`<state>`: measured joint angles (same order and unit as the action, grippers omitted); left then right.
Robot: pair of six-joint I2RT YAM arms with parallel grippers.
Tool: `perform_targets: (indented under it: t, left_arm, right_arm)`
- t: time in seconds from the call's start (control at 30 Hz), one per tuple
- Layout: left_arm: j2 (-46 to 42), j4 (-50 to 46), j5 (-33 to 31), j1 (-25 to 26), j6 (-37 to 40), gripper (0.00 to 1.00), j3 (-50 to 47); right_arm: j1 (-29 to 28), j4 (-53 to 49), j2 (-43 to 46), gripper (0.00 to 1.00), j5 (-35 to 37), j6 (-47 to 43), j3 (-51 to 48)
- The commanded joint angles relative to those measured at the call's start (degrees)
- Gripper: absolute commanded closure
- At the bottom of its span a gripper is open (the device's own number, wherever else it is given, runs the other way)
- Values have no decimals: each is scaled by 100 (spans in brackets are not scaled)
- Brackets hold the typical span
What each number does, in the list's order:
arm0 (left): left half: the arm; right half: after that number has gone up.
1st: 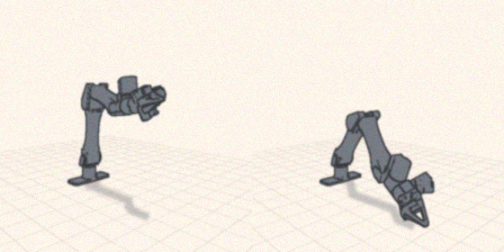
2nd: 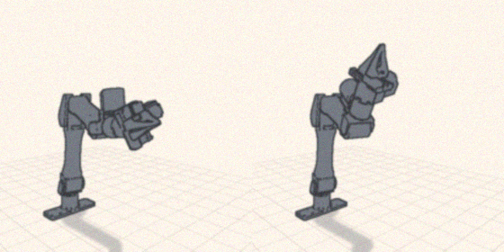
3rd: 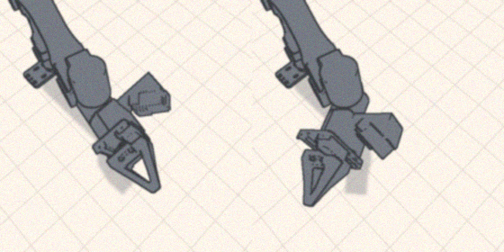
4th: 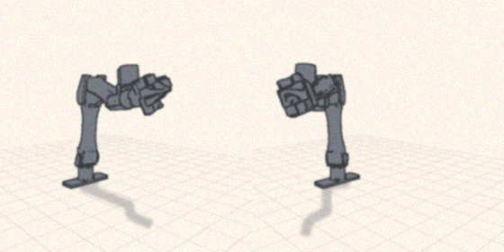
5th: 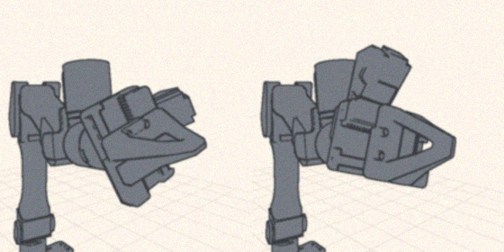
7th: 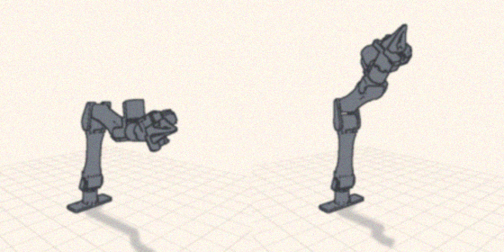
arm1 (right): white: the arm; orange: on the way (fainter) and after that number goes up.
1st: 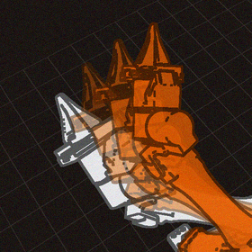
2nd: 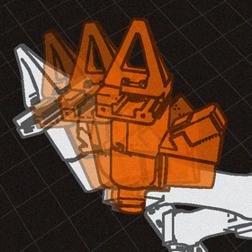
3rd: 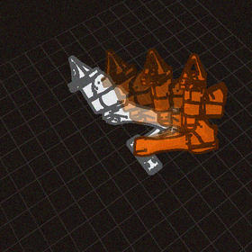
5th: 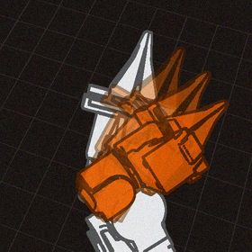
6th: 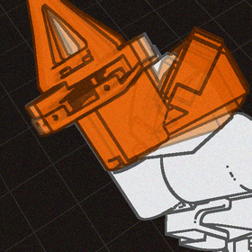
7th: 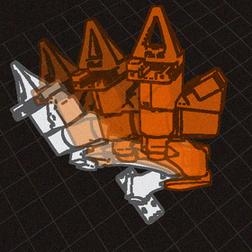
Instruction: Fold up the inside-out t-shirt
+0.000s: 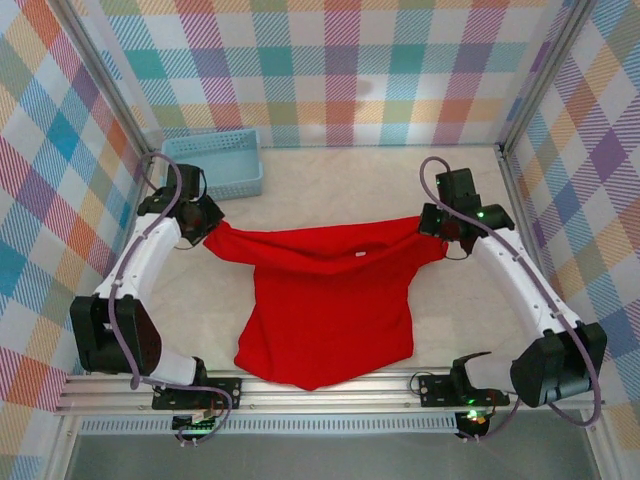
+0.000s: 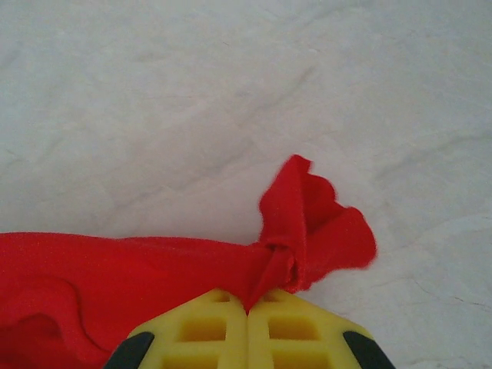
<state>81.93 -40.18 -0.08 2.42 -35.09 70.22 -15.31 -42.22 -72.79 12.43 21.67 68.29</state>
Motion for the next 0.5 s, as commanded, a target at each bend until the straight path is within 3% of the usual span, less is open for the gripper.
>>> perform_targets:
  t: [0.0, 0.23, 0.47]
  left_arm:
    - [-1015, 470, 25, -89, 91, 100, -224]
    - [-3283, 526, 241, -90, 21, 100, -442]
    - [-4431, 240, 506, -89, -189, 100, 139]
  right_arm:
    - [20, 318, 685, 100, -192, -92, 131]
    - [24, -67, 2417, 100, -303, -304, 556]
    - [19, -586, 3146, 100, -553, -286, 1657]
